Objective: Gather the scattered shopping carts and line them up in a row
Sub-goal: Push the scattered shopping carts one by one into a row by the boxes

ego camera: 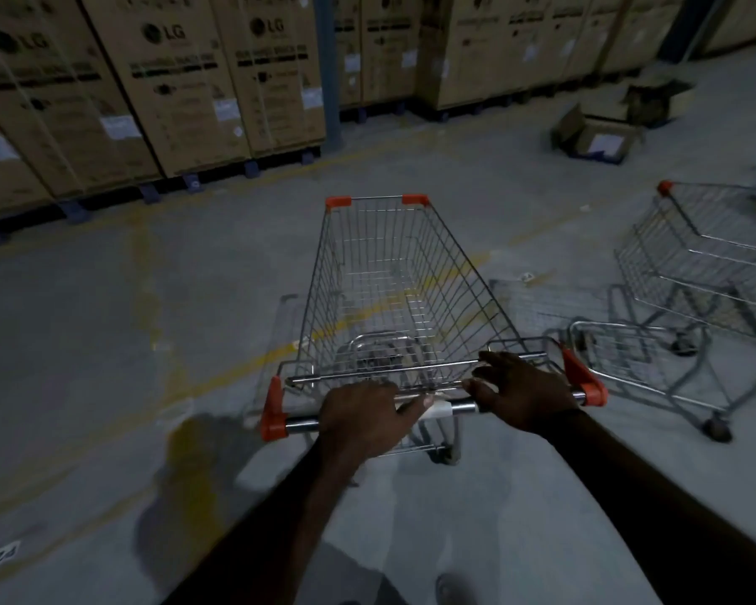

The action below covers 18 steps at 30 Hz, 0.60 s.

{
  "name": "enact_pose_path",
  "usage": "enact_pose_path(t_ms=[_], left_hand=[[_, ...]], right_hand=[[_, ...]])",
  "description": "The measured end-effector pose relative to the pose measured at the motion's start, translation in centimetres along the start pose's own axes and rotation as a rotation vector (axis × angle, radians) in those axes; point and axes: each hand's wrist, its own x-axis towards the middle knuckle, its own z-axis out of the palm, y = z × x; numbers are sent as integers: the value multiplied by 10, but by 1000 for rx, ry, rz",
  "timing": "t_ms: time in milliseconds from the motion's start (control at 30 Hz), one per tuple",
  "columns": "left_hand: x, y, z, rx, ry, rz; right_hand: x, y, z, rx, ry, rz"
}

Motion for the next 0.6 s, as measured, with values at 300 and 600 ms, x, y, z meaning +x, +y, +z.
enact_pose_path(t_ms=[300, 600], left_hand=[[-36, -47, 7, -75, 66, 45], [-88, -77, 6, -41, 21, 95]], right_hand=[[-59, -62, 25, 38, 26, 121], [-128, -114, 47, 64, 56, 158]])
